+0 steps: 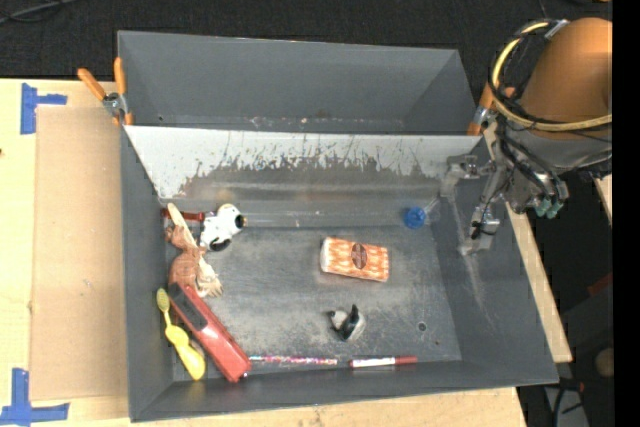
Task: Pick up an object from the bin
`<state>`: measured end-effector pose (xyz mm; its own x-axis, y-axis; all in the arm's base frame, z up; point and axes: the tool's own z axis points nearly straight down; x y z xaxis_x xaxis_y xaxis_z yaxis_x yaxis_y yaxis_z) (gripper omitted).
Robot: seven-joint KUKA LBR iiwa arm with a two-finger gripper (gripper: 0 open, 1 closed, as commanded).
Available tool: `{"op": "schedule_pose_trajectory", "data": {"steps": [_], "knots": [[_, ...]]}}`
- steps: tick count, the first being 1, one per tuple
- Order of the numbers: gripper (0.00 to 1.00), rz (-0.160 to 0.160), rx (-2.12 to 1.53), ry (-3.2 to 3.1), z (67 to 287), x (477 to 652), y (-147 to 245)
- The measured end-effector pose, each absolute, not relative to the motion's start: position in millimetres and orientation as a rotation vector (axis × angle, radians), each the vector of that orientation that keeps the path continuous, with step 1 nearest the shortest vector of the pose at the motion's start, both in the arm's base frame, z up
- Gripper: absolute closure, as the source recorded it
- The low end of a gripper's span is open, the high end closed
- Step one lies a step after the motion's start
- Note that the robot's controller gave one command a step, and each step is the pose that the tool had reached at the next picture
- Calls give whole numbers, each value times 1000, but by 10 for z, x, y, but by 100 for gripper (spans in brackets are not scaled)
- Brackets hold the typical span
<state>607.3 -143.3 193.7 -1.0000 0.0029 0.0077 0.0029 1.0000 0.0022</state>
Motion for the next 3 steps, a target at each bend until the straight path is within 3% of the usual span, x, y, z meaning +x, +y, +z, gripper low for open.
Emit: {"op": "schedule_pose_trajectory", "data": {"steps": [1, 2, 3], "knots": [[0, -1, 0, -3142, 1985, 6090, -1428], [0, -2, -272, -3129, 1540, 6051, -1020], [0, -1, -225, -3138, 1467, 6210, -837]]}}
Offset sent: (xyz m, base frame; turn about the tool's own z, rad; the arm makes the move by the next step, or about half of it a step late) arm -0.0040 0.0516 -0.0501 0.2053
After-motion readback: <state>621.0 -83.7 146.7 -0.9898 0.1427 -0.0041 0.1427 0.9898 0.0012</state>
